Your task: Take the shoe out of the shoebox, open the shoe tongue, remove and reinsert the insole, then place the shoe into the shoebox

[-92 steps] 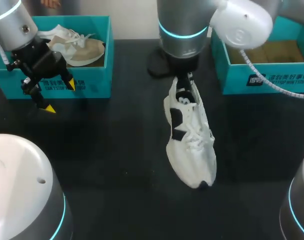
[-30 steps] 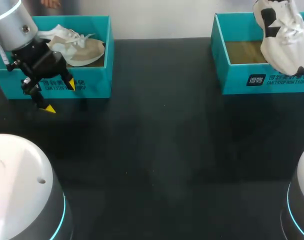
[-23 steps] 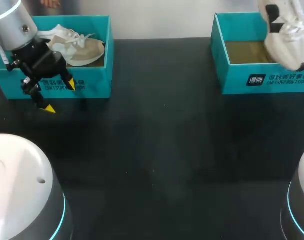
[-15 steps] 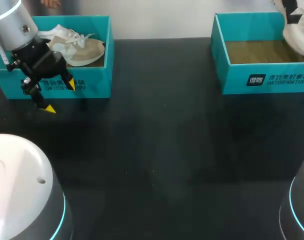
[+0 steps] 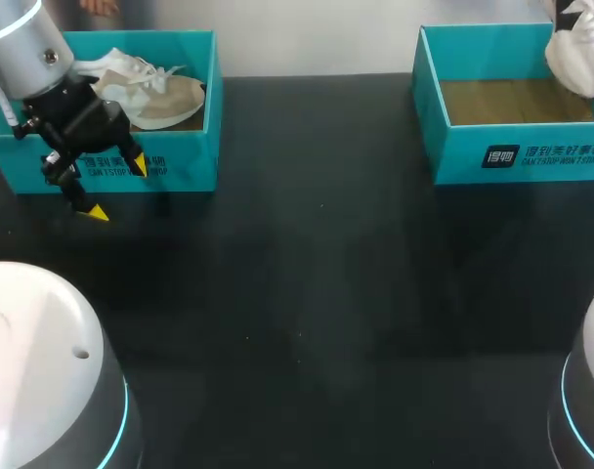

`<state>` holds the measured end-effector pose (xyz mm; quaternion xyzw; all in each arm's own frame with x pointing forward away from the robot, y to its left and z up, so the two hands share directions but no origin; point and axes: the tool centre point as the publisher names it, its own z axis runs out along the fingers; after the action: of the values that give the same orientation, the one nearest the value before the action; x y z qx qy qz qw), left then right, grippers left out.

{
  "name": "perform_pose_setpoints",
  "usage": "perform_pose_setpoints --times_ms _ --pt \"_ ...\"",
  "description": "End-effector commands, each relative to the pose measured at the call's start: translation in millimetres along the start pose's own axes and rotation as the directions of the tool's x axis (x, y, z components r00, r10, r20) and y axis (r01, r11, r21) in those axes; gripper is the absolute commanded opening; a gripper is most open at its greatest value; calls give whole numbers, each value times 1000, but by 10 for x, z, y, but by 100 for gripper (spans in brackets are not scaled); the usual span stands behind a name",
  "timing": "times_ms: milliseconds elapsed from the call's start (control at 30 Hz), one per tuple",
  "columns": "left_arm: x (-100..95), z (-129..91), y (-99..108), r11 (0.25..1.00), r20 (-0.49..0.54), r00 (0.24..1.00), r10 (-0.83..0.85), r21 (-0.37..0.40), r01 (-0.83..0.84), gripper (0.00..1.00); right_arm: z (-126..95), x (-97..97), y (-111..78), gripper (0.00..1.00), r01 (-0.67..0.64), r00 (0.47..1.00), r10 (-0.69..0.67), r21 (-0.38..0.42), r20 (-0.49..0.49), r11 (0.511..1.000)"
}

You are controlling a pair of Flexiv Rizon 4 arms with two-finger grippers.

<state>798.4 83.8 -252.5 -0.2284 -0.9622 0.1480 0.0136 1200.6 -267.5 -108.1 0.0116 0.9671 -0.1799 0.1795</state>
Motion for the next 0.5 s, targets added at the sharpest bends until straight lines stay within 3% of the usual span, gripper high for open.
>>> perform_pose_setpoints --times_ms 33,200,500 --pt "10 -2 -2 1000 1 1000 0 -3 0 100 -129 393 -195 0 -450 889 458 167 -10 877" --pt "10 -2 -2 1000 1 1000 0 -3 0 100 -134 748 -374 0 -686 713 701 185 -21 704" --pt "10 -2 -2 1000 1 1000 0 -3 0 100 -132 797 -390 0 -701 699 715 174 -26 692"
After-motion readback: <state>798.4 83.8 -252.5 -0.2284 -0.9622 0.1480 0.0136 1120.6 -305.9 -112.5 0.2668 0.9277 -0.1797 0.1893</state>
